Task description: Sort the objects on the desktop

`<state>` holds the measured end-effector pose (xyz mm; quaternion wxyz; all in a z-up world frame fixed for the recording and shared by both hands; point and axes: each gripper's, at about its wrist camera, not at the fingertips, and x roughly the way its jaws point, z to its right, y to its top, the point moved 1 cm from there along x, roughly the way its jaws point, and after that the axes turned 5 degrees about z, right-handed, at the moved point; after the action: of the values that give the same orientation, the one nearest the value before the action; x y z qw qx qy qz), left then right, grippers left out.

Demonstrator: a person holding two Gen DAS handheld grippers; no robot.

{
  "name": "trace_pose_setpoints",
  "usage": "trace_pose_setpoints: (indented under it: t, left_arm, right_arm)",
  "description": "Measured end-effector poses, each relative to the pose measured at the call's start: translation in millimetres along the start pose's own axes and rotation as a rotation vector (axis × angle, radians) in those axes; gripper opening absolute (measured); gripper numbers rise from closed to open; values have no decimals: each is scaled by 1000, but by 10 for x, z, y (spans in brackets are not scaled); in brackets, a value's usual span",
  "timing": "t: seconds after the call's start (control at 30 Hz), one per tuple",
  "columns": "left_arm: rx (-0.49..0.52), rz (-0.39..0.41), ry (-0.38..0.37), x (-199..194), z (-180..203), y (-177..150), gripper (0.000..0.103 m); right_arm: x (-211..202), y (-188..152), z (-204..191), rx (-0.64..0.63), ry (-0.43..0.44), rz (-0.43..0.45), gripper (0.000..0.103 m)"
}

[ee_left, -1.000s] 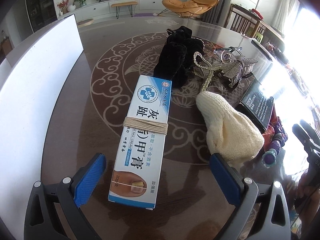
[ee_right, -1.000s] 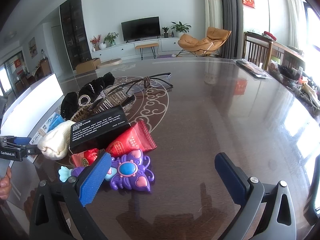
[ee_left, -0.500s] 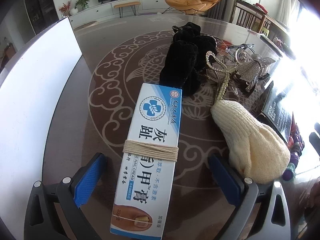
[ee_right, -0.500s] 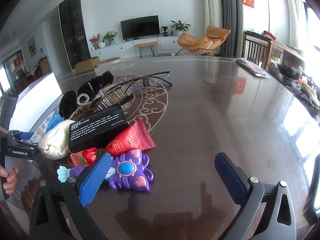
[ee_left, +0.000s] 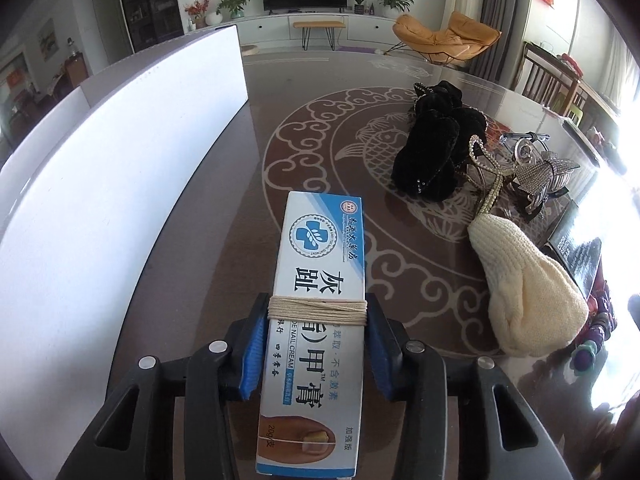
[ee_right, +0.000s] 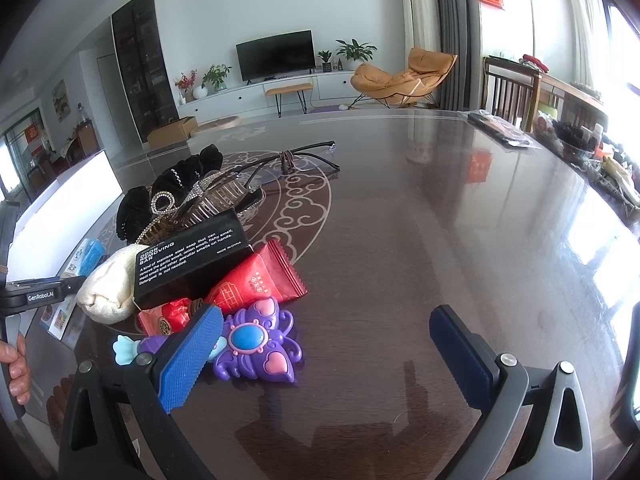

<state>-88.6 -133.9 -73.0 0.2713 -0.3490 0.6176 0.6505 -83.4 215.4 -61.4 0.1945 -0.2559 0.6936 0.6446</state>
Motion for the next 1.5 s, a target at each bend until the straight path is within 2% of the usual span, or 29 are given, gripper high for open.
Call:
trace_pose_setpoints:
  t: [0.07,0.13,0.17,0.2,0.4,1.5]
  left_arm:
    - [-25,15,14,-53,-80,-91,46]
    - [-37,24,15,-51,-129,-116,58]
    - [-44,13,18,-23,-148,-122,83]
    - [-57,1,25,16,-182,-133,98]
    - [-51,7,38,76,-175,-116,103]
    - [-48,21,33,44,-186,-160,103]
  right_arm:
    - [-2,-3,2,-1,-2,0,103]
    - [3,-5,-13,-7,-6,-2,103]
    - [7,-5,-22,-12,-9,-4,103]
    - [8,-4,-29,-16,-12,-5,103]
    - [11,-14,-53,-29,-22,-6,103]
    - [94,-37,-104,-58,-43,-46,103]
